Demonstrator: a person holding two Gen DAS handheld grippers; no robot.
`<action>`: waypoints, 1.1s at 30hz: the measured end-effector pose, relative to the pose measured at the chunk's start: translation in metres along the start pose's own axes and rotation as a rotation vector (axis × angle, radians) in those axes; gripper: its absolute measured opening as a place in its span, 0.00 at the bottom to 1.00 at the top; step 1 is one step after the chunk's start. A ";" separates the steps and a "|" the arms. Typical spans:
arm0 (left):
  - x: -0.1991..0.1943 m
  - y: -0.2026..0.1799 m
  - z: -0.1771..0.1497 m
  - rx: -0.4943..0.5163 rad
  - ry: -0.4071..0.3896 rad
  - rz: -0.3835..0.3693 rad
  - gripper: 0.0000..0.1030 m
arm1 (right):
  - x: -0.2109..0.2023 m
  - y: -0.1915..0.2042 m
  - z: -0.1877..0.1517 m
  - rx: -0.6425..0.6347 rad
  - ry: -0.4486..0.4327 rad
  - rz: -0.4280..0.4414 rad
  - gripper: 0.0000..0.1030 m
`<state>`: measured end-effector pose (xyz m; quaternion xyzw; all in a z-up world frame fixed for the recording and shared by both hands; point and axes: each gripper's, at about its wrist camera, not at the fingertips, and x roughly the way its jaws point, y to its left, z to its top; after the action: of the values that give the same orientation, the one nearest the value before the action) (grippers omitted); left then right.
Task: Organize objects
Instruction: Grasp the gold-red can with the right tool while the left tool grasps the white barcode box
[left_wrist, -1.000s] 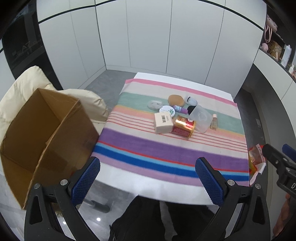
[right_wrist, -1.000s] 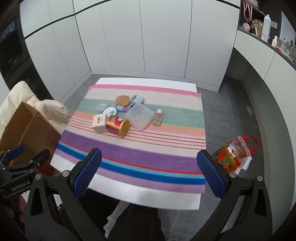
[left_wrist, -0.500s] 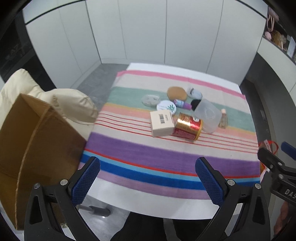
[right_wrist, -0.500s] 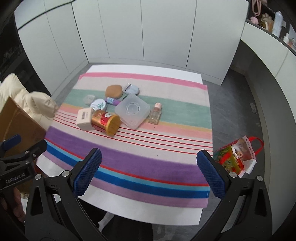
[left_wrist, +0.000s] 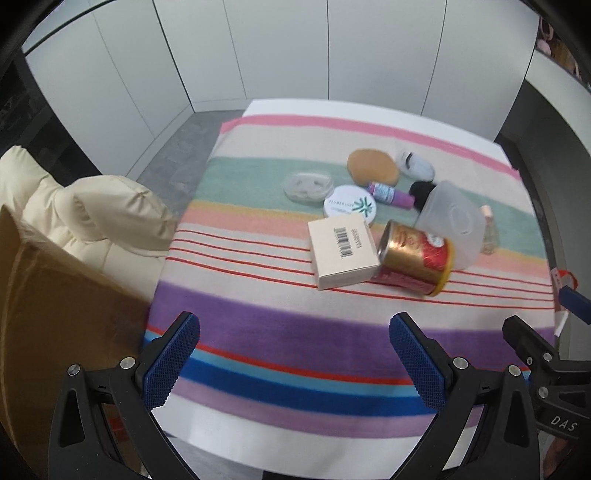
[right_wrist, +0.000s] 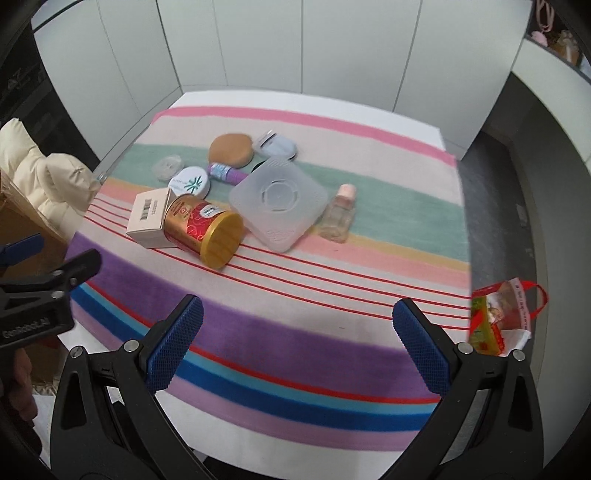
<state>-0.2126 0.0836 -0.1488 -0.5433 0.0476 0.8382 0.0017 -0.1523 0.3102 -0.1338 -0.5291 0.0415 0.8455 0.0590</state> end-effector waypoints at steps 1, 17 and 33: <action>0.005 0.001 0.000 0.003 0.014 0.009 0.99 | 0.006 0.003 0.001 -0.003 0.008 0.005 1.00; 0.038 0.034 -0.007 -0.044 0.020 0.053 1.00 | 0.076 0.062 0.049 0.122 0.067 0.175 1.00; 0.048 -0.009 0.016 -0.047 -0.012 -0.059 1.00 | 0.084 0.029 0.048 0.128 0.137 0.157 0.70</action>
<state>-0.2467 0.0919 -0.1862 -0.5394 0.0118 0.8418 0.0137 -0.2350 0.2926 -0.1881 -0.5757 0.1406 0.8051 0.0230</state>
